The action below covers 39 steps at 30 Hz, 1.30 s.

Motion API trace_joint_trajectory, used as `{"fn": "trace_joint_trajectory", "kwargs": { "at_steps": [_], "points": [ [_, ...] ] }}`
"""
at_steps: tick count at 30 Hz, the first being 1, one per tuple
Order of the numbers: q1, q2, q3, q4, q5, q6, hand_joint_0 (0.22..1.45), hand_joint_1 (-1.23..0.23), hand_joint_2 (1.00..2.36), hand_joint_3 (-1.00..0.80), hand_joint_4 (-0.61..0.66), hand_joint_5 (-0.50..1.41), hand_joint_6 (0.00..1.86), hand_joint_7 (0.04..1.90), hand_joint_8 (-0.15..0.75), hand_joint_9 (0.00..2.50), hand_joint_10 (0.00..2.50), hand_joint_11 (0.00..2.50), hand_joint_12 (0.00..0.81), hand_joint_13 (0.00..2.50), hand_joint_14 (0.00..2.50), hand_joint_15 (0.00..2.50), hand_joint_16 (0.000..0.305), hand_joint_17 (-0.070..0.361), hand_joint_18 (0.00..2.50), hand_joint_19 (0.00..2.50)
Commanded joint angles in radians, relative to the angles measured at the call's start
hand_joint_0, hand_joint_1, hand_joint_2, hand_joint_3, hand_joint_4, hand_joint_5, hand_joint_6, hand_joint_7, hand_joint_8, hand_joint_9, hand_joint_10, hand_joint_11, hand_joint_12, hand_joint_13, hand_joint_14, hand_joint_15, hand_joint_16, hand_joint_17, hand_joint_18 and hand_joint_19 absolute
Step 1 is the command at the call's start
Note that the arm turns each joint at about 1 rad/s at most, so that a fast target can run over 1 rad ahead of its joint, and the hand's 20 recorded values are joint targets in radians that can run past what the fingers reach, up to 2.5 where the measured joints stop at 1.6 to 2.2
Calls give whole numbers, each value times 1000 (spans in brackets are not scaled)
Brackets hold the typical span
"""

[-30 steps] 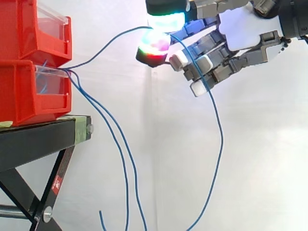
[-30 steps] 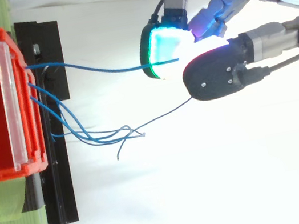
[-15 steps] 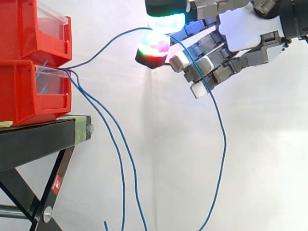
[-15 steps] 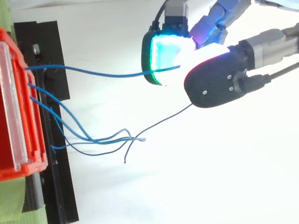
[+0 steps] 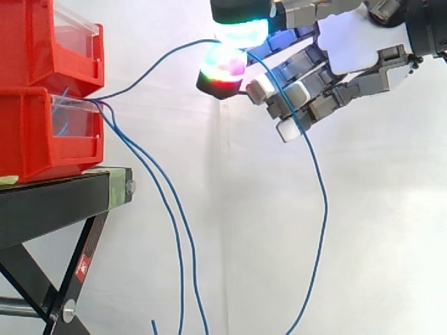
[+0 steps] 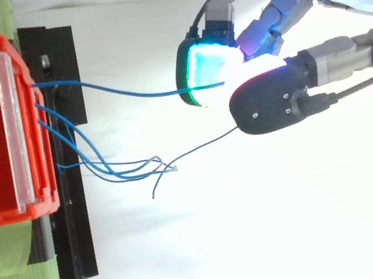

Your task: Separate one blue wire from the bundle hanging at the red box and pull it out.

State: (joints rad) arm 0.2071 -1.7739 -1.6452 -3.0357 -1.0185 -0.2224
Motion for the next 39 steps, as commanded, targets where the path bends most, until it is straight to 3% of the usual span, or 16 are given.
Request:
{"fn": "trace_joint_trajectory", "kwargs": {
  "at_steps": [1, 5, 6, 7, 9, 39],
  "points": [
    [0, 1, 1, 0, 0, 0, 614, -760, 1009, -128, -51, -139, 907, 997, 370, 1032, 9, 1234, 471, 1010, 407, 1348, 56, 127, 921, 703],
    [0, 1, -1, 0, 0, 0, 614, -745, 1013, -115, -9, -145, 902, 1067, 406, 1028, 13, 1261, 475, 1009, 380, 1390, 58, 131, 908, 721],
    [0, -1, 1, 0, 0, 0, 613, -701, 1023, -77, 20, -155, 894, 1183, 409, 1001, 20, 1289, 487, 1033, 176, 1554, 60, 136, 904, 759],
    [0, 1, 1, 0, 0, 0, 611, -699, 1025, -75, -3, -154, 898, 1151, 376, 1002, 20, 1274, 454, 1037, 158, 1528, 57, 129, 909, 760],
    [0, 1, -1, 0, 0, 0, 613, -732, 1012, -101, -23, -141, 912, 1012, 391, 1050, 13, 1233, 478, 1034, 346, 1385, 60, 135, 938, 721],
    [0, -1, -1, 2, 0, 0, 616, -740, 1009, -109, -26, -138, 912, 1006, 391, 1052, 13, 1244, 480, 1027, 381, 1365, 59, 133, 941, 708]
  ]
}}
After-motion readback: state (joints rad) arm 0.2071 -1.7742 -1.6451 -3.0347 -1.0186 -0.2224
